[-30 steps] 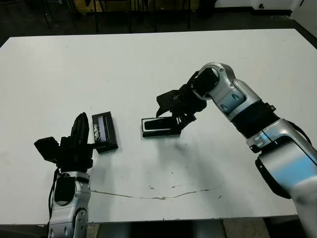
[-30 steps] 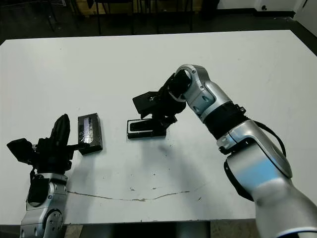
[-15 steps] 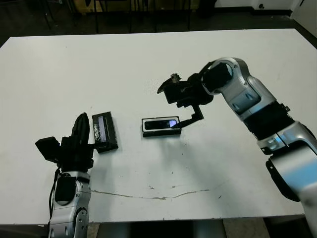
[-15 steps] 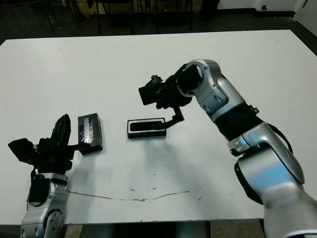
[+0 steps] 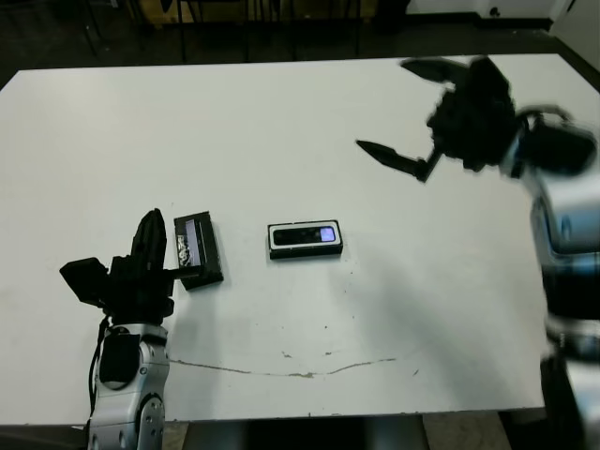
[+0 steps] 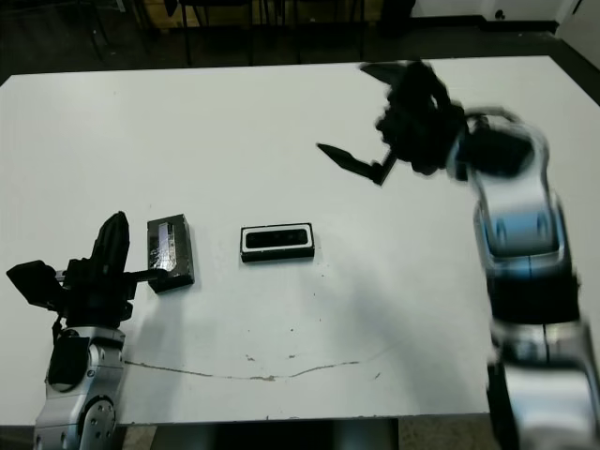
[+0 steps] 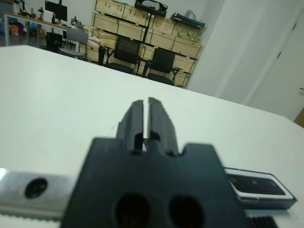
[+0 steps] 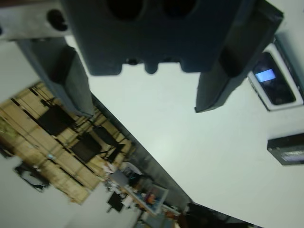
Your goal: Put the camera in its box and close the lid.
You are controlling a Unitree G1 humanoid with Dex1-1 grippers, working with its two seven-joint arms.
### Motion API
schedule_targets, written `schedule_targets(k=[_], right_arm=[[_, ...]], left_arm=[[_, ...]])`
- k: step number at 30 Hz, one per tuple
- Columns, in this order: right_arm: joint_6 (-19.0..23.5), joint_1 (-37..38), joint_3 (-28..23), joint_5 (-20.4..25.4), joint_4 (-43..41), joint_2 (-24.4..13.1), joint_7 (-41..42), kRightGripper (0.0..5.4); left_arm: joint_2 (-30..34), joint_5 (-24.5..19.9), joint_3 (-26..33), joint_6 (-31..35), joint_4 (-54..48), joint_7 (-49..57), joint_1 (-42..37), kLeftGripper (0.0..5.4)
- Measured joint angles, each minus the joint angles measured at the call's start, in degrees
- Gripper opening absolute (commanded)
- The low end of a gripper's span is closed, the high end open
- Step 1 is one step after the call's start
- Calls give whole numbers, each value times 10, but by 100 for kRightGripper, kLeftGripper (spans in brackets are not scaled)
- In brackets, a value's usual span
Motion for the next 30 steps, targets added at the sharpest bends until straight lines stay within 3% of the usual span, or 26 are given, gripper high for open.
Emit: schedule_targets(k=[7, 10, 18, 23, 30], right_arm=[[-30, 122, -9, 25, -79, 17, -71, 291], [-43, 153, -3, 29, -84, 27, -88, 236], [-59, 175, 28, 33, -70, 48, -114, 87], [-59, 176, 42, 33, -63, 48, -123, 0], [-57, 187, 47, 41, -62, 50, -132, 0]], left_arm=[[-9, 14, -22, 82, -98, 44, 25, 0], [-16, 10, -34, 144, -147, 65, 38, 31], [-17, 6, -68, 289, -189, 82, 36, 176], [-41, -38, -58, 345, -174, 88, 14, 270], [-43, -49, -50, 355, -134, 124, -7, 401]])
